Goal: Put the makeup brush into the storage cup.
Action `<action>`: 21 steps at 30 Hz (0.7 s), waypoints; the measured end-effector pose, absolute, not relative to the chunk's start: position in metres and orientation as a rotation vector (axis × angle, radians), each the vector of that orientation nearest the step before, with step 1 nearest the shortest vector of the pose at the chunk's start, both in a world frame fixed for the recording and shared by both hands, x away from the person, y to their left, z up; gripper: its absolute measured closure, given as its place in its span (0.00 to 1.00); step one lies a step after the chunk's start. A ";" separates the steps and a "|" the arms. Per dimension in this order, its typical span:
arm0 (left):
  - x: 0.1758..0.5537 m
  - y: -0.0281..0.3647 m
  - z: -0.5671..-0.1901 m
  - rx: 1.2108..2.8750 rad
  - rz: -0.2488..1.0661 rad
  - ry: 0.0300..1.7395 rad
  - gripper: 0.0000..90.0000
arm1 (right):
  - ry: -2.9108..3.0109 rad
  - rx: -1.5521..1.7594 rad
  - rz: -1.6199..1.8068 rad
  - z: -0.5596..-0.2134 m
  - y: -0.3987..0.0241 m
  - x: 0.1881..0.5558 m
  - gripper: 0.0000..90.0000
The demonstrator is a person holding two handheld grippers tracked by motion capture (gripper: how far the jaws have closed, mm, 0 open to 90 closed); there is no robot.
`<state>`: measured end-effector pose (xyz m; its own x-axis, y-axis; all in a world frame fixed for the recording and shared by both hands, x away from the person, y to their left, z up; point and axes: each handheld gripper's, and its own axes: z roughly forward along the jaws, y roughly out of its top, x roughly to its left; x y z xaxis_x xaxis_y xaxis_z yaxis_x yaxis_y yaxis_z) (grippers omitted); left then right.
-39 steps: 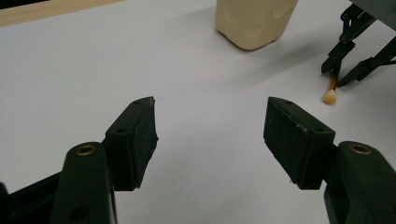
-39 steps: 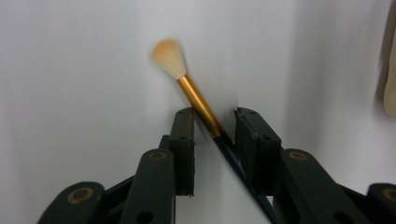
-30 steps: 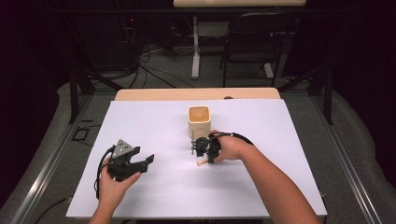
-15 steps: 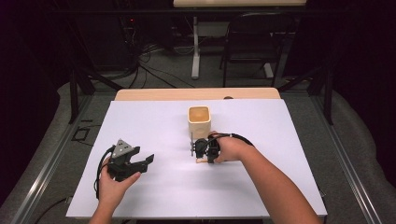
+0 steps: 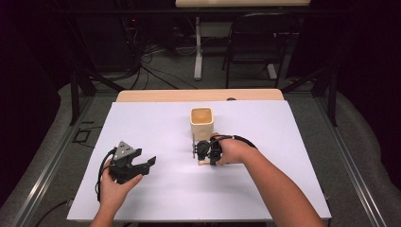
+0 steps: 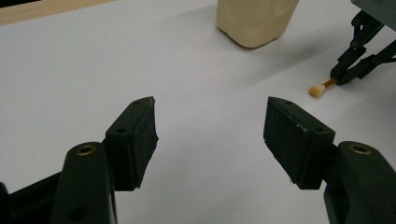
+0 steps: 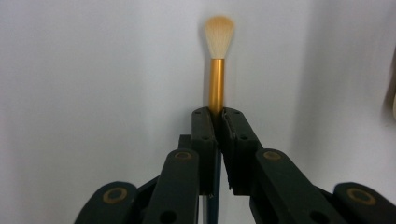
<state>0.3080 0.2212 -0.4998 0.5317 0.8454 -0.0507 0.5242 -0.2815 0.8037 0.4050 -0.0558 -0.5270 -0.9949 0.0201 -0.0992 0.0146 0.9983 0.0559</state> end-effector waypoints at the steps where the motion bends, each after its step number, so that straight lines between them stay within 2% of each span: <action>1: 0.308 0.221 -0.500 1.958 0.501 1.113 0.38 | 3.037 0.048 0.093 -0.526 -0.056 0.404 0.93; 21: 0.308 0.220 -0.500 1.953 0.506 1.112 0.38 | 3.019 0.173 0.264 -0.501 -0.061 0.404 0.93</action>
